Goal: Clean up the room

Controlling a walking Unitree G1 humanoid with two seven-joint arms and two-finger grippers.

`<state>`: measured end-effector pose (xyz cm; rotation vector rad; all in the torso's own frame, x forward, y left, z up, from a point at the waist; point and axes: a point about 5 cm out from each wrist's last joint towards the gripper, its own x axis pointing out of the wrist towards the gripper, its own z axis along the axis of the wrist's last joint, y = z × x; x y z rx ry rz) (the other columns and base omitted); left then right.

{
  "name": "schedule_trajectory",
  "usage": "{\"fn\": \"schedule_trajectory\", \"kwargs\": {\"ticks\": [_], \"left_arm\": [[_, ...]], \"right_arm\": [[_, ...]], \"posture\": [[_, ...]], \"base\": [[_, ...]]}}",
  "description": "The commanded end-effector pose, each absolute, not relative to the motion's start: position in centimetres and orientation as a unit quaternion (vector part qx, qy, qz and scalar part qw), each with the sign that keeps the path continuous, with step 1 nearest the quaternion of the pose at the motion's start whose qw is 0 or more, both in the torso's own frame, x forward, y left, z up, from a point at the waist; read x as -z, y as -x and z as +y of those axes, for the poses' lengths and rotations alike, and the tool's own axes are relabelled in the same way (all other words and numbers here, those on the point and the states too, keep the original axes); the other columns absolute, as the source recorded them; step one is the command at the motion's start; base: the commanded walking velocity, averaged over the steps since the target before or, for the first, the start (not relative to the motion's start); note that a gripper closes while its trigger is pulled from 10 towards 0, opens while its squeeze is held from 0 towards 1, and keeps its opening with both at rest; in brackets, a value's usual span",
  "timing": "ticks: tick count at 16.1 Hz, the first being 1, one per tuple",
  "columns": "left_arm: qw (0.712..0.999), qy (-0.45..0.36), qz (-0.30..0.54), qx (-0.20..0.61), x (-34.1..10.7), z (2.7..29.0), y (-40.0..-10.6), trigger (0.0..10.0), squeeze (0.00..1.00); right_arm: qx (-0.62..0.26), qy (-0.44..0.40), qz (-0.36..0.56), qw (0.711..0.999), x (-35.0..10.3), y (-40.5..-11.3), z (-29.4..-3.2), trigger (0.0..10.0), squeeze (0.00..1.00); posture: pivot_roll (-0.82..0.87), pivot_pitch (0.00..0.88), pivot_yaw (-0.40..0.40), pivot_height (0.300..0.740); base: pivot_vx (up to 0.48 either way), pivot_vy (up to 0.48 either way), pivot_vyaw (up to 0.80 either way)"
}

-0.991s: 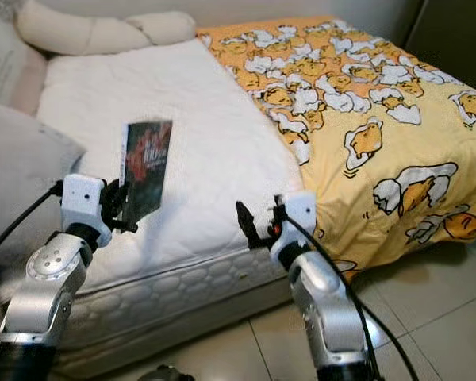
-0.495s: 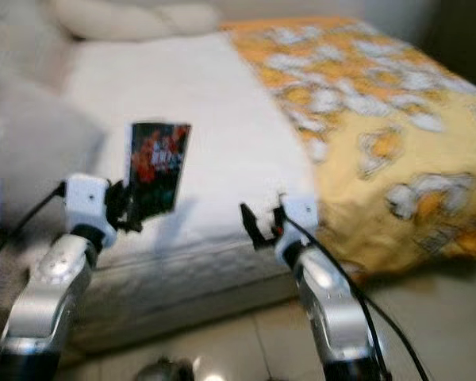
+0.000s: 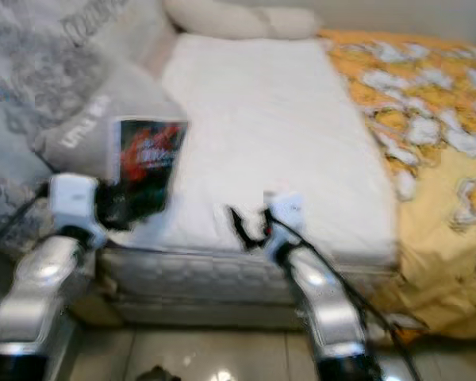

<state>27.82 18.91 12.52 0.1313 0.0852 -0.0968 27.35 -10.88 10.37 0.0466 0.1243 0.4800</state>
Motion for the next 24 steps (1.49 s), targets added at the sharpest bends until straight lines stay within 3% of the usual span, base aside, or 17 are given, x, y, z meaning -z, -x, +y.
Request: {"fn": "schedule_trajectory", "kwargs": {"ticks": [1, 4, 6, 8, 12, 24], "left_arm": [[0.995, -0.064, 0.017, 0.070, -13.6, 17.8, -28.1, 10.0, 0.00], [0.991, -0.053, 0.015, 0.119, -13.6, 16.5, -28.1, 10.0, 0.00], [0.977, -0.030, -0.003, 0.212, -14.2, 14.4, -27.5, 10.0, 0.00], [0.966, -0.023, -0.007, 0.257, -14.5, 13.3, -27.1, 10.0, 0.00], [0.963, -0.031, -0.005, 0.269, -14.6, 12.9, -28.1, 10.0, 0.00], [0.966, -0.041, 0.017, 0.256, -13.7, 13.0, -29.0, 10.0, 0.00]], "right_arm": [[-0.217, -0.007, 0.062, 0.974, -10.2, -27.4, -12.2, 10.0, 0.00], [-0.199, -0.030, 0.055, 0.978, -10.4, -27.3, -12.8, 10.0, 0.00], [-0.192, -0.053, 0.048, 0.979, -10.5, -26.9, -13.1, 10.0, 0.00], [-0.193, -0.066, 0.033, 0.978, -10.7, -26.4, -13.2, 10.0, 0.00], [-0.185, -0.070, 0.029, 0.980, -10.8, -26.1, -13.4, 10.0, 0.00], [-0.191, -0.054, 0.032, 0.980, -11.0, -26.1, -13.9, 10.0, 0.00]], "posture": [[0.05, 0.000, 0.014, 0.740], [0.04, 0.000, 0.015, 0.740], [0.04, 0.000, 0.019, 0.740], [0.03, 0.000, 0.024, 0.740], [0.02, 0.000, 0.036, 0.740], [0.00, 0.000, 0.042, 0.740]], "base": [[0.296, 0.000, 0.80], [0.292, 0.000, 0.00], [0.272, 0.000, 0.00], [0.276, 0.000, -0.59], [0.275, 0.000, -0.77], [0.272, 0.000, 0.00]]}}
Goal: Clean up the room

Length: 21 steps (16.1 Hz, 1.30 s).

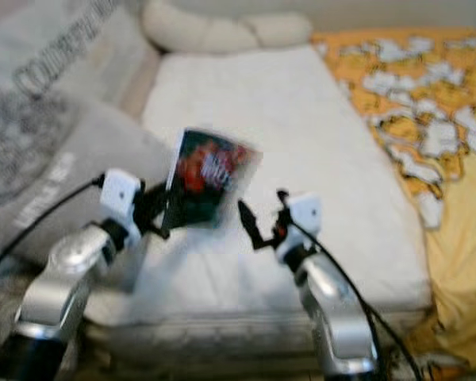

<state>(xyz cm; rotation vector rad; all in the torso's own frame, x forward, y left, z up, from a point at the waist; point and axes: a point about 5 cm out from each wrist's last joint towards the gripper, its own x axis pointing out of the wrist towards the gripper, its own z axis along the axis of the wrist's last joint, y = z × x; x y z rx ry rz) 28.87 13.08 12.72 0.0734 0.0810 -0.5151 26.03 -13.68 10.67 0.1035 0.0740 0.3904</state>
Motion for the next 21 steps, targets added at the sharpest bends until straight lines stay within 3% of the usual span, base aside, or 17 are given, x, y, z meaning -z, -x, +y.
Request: {"fn": "schedule_trajectory", "kwargs": {"ticks": [1, 8, 14, 21], "left_arm": [[0.966, -0.040, 0.018, 0.254, -13.6, 13.0, -29.0, 10.0, 0.00], [0.965, -0.043, 0.021, 0.258, -13.4, 12.9, -29.2, 10.0, 0.00], [0.958, -0.048, 0.105, 0.264, -11.3, 13.4, -31.2, 10.0, 0.00], [0.921, 0.043, 0.190, 0.338, -9.7, 10.2, -33.9, 10.0, 0.00]], "right_arm": [[-0.193, -0.052, 0.033, 0.979, -11.0, -26.1, -14.0, 10.0, 0.00], [-0.202, -0.045, 0.037, 0.978, -11.0, -26.2, -13.8, 10.0, 0.00], [-0.247, -0.007, 0.047, 0.968, -11.3, -26.6, -14.2, 10.0, 0.00], [-0.338, 0.051, 0.076, 0.937, -12.0, -24.7, -15.5, 10.0, 0.00]], "posture": [[0.00, 0.000, 0.040, 0.740], [0.00, 0.000, 0.044, 0.740], [-0.02, 0.000, 0.048, 0.740], [-0.11, 0.000, 0.077, 0.740]], "base": [[0.274, 0.000, 0.00], [0.268, 0.000, 0.00], [0.000, 0.000, 0.00], [0.000, 0.000, 0.00]]}}
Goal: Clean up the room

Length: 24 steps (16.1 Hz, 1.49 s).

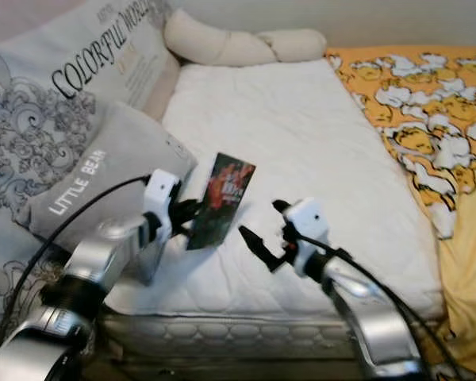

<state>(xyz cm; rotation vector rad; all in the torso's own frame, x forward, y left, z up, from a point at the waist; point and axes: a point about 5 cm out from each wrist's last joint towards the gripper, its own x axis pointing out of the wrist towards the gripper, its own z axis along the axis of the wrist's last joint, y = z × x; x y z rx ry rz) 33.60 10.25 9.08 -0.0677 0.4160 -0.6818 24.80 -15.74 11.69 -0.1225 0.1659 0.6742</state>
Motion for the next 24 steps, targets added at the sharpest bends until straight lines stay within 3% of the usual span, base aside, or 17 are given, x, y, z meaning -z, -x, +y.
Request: {"fn": "schedule_trajectory", "kwargs": {"ticks": [1, 7, 9, 13, 17, 18, 19, 20, 21, 24], "left_arm": [[0.920, 0.049, 0.188, 0.341, -9.9, 10.1, -34.0, 10.0, 0.00], [0.895, 0.185, 0.210, 0.348, -10.8, 8.9, -35.7, 10.0, 0.00], [0.902, 0.153, 0.265, 0.306, -8.9, 9.3, -35.6, 10.0, 0.00], [0.902, 0.154, 0.288, 0.283, -7.1, 8.9, -35.0, 10.0, 0.00], [0.918, 0.102, 0.293, 0.248, -6.0, 9.2, -34.8, 10.0, 0.00], [0.922, 0.086, 0.292, 0.241, -6.2, 9.2, -35.0, 10.0, 0.21], [0.924, 0.080, 0.291, 0.236, -6.3, 9.2, -35.1, 10.0, 0.54], [0.925, 0.078, 0.290, 0.234, -6.4, 9.3, -35.2, 10.0, 0.54], [0.928, 0.069, 0.286, 0.230, -6.5, 9.3, -35.3, 10.0, 0.94], [0.933, 0.059, 0.282, 0.216, -6.5, 9.6, -35.4, 10.0, 1.00]], "right_arm": [[-0.339, 0.054, 0.077, 0.936, -12.1, -24.6, -15.6, 10.0, 0.00], [-0.361, 0.070, 0.107, 0.924, -12.7, -22.6, -17.3, 10.0, 0.00], [-0.353, 0.078, 0.114, 0.925, -12.9, -22.4, -17.9, 10.0, 0.00], [-0.340, 0.089, 0.127, 0.927, -12.7, -22.2, -18.0, 10.0, 0.00], [-0.340, 0.102, 0.145, 0.923, -12.6, -21.9, -17.9, 10.0, 0.00], [-0.338, 0.108, 0.153, 0.923, -12.5, -21.9, -18.1, 10.0, 0.00], [-0.336, 0.109, 0.156, 0.922, -12.5, -21.8, -18.1, 10.0, 0.00], [-0.336, 0.110, 0.157, 0.922, -12.5, -21.8, -18.1, 10.0, 0.00], [-0.335, 0.110, 0.160, 0.922, -12.4, -21.7, -18.1, 10.0, 0.00], [-0.335, 0.112, 0.163, 0.921, -12.3, -21.7, -18.0, 10.0, 0.00]], "posture": [[-0.11, 0.000, 0.077, 0.740], [-0.17, 0.000, 0.111, 0.740], [-0.19, 0.000, 0.124, 0.740], [-0.22, 0.000, 0.139, 0.740], [-0.25, 0.000, 0.141, 0.740], [-0.26, 0.000, 0.140, 0.740], [-0.26, 0.000, 0.140, 0.740], [-0.26, 0.000, 0.140, 0.740], [-0.26, 0.000, 0.140, 0.740], [-0.26, 0.000, 0.137, 0.740]], "base": [[0.000, 0.000, 0.00], [0.000, 0.000, 0.00], [0.000, 0.000, 0.00], [0.000, 0.000, 0.00], [0.000, 0.000, 0.00], [0.000, 0.000, 0.00], [0.000, 0.000, 0.00], [0.000, 0.000, 0.00], [0.000, 0.000, 0.00], [0.000, 0.000, 0.00]]}}
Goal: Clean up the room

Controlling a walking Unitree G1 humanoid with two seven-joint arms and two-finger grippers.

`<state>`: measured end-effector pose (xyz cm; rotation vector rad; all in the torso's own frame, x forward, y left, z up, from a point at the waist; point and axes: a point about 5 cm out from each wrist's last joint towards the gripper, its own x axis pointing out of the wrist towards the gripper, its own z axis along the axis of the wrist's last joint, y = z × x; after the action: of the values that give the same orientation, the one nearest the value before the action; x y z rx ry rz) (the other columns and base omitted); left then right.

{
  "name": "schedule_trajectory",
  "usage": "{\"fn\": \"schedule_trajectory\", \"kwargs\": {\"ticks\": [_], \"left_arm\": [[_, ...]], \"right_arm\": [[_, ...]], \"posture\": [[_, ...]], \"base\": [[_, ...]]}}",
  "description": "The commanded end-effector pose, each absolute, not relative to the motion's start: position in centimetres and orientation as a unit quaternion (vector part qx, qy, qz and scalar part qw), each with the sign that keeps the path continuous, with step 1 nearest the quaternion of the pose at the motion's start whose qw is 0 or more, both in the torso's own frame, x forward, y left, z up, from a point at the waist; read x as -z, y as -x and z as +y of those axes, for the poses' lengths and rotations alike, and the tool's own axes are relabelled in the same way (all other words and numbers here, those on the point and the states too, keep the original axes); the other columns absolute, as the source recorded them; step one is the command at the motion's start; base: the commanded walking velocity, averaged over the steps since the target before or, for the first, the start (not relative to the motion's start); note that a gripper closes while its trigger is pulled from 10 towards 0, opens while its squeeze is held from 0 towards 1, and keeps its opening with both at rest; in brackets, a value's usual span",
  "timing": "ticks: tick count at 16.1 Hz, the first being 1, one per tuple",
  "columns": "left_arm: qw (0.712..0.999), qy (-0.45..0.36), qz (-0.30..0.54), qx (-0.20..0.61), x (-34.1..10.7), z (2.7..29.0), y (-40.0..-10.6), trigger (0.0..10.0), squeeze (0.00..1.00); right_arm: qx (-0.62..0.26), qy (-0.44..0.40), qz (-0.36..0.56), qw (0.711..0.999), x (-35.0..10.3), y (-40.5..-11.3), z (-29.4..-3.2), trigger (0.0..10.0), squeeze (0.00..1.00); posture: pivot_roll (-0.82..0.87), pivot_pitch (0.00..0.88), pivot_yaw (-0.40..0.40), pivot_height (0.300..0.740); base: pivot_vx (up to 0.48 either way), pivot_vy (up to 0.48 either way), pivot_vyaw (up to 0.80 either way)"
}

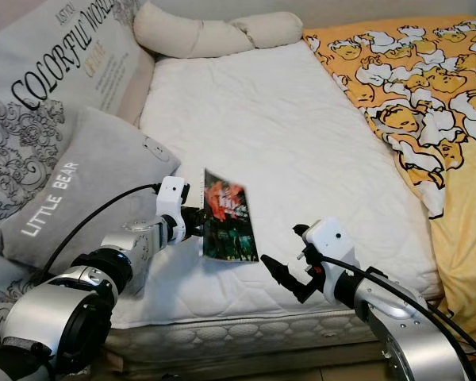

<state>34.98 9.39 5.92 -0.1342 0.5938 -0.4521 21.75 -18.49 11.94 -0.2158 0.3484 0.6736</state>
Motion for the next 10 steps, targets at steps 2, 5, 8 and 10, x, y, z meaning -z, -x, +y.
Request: {"fn": "schedule_trajectory", "kwargs": {"ticks": [2, 5, 8, 10], "left_arm": [[0.937, 0.044, 0.279, 0.204, -6.4, 10.2, -35.5, 10.0, 1.00], [0.943, 0.032, 0.274, 0.186, -6.6, 11.1, -35.7, 10.0, 1.00], [0.952, 0.008, 0.253, 0.172, -7.3, 12.7, -36.3, 10.0, 0.98], [0.956, 0.004, 0.233, 0.178, -8.3, 13.4, -36.9, 10.0, 0.98]], "right_arm": [[-0.334, 0.116, 0.164, 0.921, -12.4, -21.9, -18.0, 10.0, 0.00], [-0.336, 0.120, 0.163, 0.920, -12.5, -22.3, -17.9, 10.0, 0.00], [-0.338, 0.121, 0.162, 0.919, -12.7, -22.7, -18.0, 10.0, 0.00], [-0.340, 0.120, 0.163, 0.918, -12.7, -22.9, -18.0, 10.0, 0.00]], "posture": [[-0.25, 0.000, 0.132, 0.740], [-0.25, 0.000, 0.120, 0.740], [-0.25, 0.000, 0.111, 0.740], [-0.24, 0.000, 0.104, 0.740]], "base": [[0.000, 0.000, 0.00], [0.000, 0.000, 0.00], [0.000, 0.000, 0.00], [0.000, 0.000, 0.00]]}}
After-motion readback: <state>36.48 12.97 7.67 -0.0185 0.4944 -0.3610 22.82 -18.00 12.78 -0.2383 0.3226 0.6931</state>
